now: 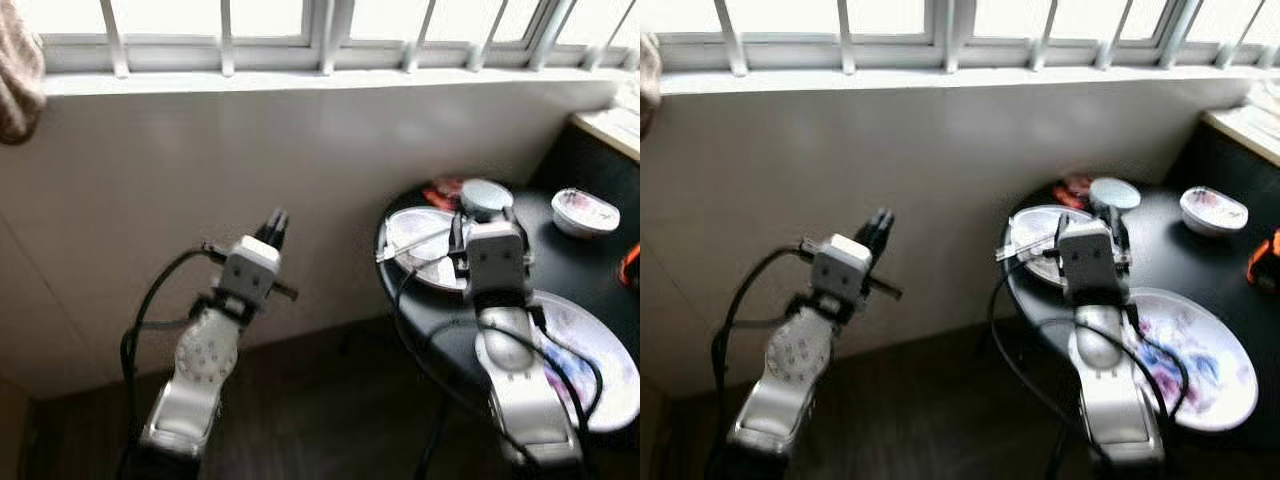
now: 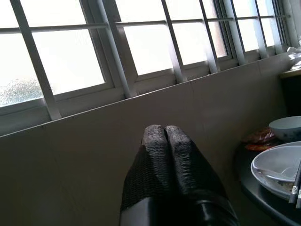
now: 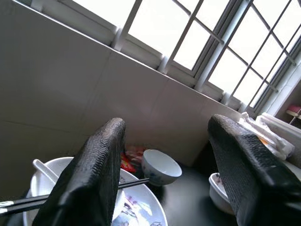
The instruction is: Kitchen organization
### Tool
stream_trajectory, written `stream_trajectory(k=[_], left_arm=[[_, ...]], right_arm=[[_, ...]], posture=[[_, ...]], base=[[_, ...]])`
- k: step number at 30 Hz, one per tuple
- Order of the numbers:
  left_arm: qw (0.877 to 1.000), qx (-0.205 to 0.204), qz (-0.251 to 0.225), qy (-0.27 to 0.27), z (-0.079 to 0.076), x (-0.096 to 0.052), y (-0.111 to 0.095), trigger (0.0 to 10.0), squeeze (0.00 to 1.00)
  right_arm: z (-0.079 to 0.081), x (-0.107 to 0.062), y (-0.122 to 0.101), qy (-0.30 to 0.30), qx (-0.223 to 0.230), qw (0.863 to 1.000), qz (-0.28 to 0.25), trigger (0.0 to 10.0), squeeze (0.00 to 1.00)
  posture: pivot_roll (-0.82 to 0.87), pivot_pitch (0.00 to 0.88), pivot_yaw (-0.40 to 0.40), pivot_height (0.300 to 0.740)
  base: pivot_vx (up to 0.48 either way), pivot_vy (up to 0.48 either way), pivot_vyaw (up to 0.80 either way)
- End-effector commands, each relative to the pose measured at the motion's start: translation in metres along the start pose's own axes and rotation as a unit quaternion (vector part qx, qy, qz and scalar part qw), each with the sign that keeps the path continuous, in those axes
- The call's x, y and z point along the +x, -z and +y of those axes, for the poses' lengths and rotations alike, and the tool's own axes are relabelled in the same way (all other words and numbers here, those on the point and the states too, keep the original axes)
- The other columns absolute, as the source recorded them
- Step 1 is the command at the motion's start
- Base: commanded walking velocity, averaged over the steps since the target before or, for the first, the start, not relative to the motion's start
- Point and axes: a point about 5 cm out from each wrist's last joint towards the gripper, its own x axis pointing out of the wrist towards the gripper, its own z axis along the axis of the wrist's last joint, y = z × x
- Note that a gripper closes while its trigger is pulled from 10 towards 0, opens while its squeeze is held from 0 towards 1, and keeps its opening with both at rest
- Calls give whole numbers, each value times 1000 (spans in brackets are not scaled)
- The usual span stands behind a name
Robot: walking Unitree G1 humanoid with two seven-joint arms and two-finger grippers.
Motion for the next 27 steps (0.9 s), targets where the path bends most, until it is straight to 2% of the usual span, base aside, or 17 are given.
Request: stream_trajectory(k=[1, 4, 6, 8, 9, 13, 19, 21, 23, 27], left_arm=[[1000, -8, -6, 8, -8, 3, -3, 10000, 0], [1000, -9, -6, 7, -8, 3, -3, 10000, 0], [1000, -9, -5, 8, -8, 3, -3, 10000, 0], [1000, -9, -4, 8, -8, 3, -3, 10000, 0], [1000, -9, -3, 8, -8, 2, -2, 10000, 0], [1000, -9, -1, 8, -8, 2, -1, 10000, 0], [1000, -14, 0, 7, -8, 2, -1, 10000, 0], [1000, -26, 8, 4, -7, 2, 1, 10000, 0], [999, -40, 13, 6, -7, 3, 2, 10000, 0], [999, -39, 14, 12, -9, 4, 2, 10000, 0]], right_arm=[[-6, 1, 7, 7, 4, 1000, 25, 10000, 0], [-4, 0, 10, -2, 18, 999, 45, 10000, 0], [-1, 0, 14, -9, 44, 996, 78, 10000, 0], [0, 0, 14, -9, 47, 996, 82, 10000, 0], [3, -2, 14, -11, 46, 993, 107, 10000, 0], [11, -7, 18, -30, 59, 988, 140, 10000, 0], [16, -9, 21, -53, 59, 985, 150, 10000, 0], [16, -9, 24, -53, 55, 984, 158, 10000, 0], [15, -8, 26, -52, 49, 983, 166, 10000, 0], [15, -9, 27, -53, 46, 983, 173, 10000, 0]], posture=[[-48, 0, -82, 740], [-47, 0, -83, 740], [-47, 0, -83, 740], [-47, 0, -83, 740], [-51, 0, -83, 740], [-51, 0, -83, 740], [-50, 0, -83, 740], [-47, 0, -82, 740], [-47, 0, -82, 740], [-45, 0, -83, 740]], base=[[0, 0, 0], [0, 0, 0], [0, 0, 0], [0, 0, 0], [0, 0, 0], [0, 0, 0], [0, 0, 0], [0, 0, 0], [0, 330, 0], [0, 480, 0]])
